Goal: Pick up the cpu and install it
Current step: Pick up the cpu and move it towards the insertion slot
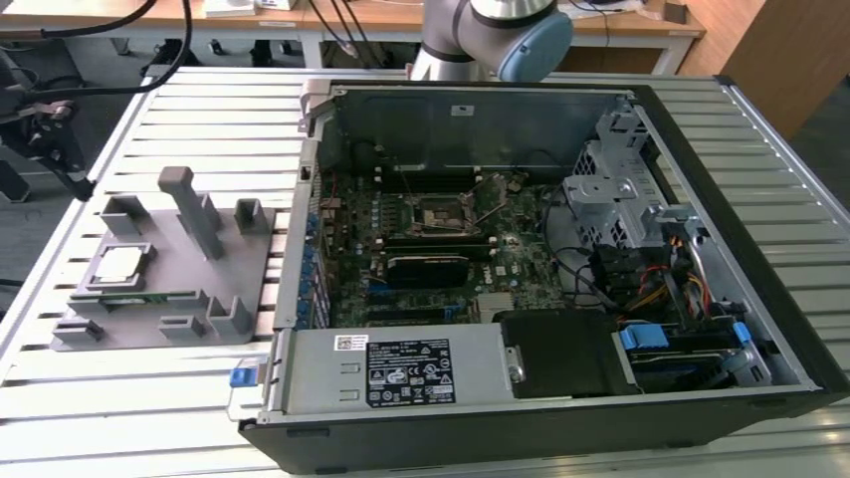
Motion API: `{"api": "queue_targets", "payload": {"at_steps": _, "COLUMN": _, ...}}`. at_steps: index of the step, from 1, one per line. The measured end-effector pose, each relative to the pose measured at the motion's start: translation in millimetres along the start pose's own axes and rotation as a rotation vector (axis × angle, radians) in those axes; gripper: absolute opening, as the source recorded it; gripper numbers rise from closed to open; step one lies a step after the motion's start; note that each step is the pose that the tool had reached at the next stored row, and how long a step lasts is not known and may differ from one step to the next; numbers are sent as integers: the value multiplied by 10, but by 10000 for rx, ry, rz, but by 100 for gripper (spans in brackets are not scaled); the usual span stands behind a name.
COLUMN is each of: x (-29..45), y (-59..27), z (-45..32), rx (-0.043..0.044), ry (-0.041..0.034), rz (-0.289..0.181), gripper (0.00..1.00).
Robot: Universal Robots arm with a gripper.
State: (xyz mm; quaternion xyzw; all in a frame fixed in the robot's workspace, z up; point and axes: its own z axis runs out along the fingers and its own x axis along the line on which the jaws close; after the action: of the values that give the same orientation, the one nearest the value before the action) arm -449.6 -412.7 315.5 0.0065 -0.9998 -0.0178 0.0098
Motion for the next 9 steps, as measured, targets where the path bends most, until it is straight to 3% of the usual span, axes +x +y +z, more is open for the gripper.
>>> {"api": "queue_targets", "payload": {"at_steps": 9, "x": -1, "y": -29, "z": 73, "rx": 12, "ry": 9, "rz": -249, "gripper": 64}}
